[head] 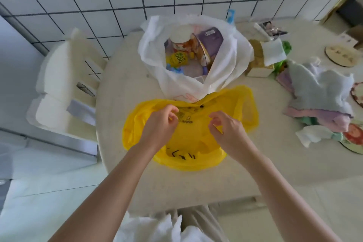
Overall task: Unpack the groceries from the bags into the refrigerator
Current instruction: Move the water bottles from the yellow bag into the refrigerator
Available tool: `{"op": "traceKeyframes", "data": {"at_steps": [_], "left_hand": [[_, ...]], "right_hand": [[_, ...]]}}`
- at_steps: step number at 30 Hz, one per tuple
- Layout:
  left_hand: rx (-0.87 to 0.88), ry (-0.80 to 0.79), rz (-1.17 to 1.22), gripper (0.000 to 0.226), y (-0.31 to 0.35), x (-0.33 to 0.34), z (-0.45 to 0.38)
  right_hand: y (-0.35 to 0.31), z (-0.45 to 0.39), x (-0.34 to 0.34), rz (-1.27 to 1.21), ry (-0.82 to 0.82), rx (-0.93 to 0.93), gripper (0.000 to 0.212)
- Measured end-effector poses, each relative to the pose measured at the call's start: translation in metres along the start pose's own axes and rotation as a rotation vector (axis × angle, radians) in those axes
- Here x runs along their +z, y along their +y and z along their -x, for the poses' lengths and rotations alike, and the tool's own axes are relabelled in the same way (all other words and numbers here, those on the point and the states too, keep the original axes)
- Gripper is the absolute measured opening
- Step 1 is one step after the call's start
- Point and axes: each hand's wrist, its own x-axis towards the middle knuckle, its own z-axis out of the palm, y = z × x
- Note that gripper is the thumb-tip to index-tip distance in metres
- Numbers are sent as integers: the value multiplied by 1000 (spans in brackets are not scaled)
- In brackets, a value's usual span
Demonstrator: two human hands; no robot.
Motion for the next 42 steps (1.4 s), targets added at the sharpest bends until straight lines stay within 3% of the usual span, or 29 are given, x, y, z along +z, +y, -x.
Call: {"op": "traceKeyframes", "data": {"at_steps": [9, 16, 20, 25, 34, 42], "left_hand": [[-122, 17, -103, 23, 31, 15, -102], [-70, -20, -172, 27, 35, 24, -174], [-33, -38, -269, 27, 22, 33, -221], [-81, -144, -444, 29, -8, 42, -259], [-58, -300, -736, 51, -23, 52, -279], [-24, -428, -634, 59, -17, 71, -304]], "right_hand": [[24, -128, -32, 5, -128, -124, 27], [29, -224, -15, 115, -152, -191, 24], [26, -260, 4, 303, -262, -290, 32], [34, -274, 35, 380, -380, -298, 37], [59, -265, 44, 491, -394, -181, 50], [79, -251, 37, 620, -305, -66, 56]]}}
